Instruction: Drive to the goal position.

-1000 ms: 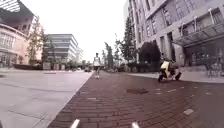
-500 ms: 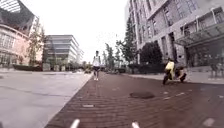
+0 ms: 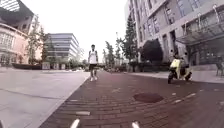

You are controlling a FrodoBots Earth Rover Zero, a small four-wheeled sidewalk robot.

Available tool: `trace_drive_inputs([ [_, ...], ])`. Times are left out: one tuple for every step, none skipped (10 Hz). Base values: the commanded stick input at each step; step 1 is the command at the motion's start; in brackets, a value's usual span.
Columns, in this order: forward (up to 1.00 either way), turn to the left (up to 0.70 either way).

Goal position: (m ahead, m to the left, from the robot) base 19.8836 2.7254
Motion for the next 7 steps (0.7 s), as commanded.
trace_drive_inputs([
  [0.7,0.0],
  [0.7,0.0],
  [0.7,0.0],
  [0.7,0.0],
  [0.7,0.0],
  [0.7,0.0],
  [0.7,0.0],
])
